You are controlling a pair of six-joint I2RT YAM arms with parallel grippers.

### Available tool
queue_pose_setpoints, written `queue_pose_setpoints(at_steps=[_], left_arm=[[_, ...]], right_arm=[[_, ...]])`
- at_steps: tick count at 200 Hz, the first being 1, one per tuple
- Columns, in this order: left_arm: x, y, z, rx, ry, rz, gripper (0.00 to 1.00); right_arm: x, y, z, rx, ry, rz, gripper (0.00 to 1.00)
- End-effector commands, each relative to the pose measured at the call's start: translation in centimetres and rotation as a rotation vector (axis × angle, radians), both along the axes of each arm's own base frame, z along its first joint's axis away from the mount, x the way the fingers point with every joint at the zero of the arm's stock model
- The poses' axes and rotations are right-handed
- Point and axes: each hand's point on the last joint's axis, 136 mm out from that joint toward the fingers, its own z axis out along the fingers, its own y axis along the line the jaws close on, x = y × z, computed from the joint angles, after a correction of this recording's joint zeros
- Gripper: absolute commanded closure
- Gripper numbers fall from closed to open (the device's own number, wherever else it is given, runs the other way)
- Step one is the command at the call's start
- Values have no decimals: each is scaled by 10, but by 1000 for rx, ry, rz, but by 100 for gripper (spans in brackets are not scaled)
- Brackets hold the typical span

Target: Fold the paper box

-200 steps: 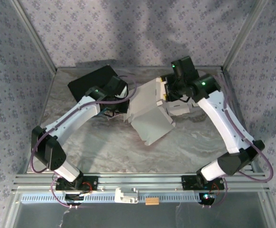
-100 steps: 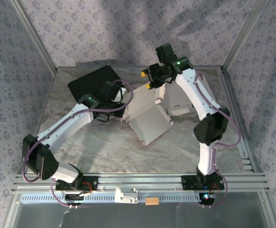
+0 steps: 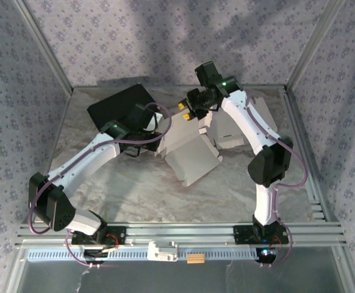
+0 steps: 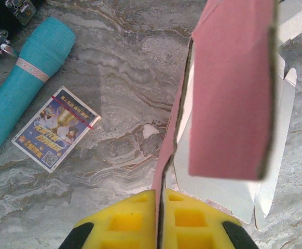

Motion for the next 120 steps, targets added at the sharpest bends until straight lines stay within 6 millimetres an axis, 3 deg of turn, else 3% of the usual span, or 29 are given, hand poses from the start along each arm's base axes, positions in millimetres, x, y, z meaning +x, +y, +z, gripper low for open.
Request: queue_pose_setpoints(at_steps=[1, 81, 120], left_arm=[[1, 1, 11, -20, -34, -13, 100], [1, 2, 9, -17, -39, -21, 100], [1, 3, 10, -23, -42, -21, 100]], right_arm=[[5, 2, -4, -5, -6, 15, 73], [7, -2, -14, -30, -21, 10, 96], [6, 0, -16, -21, -19, 5, 93]])
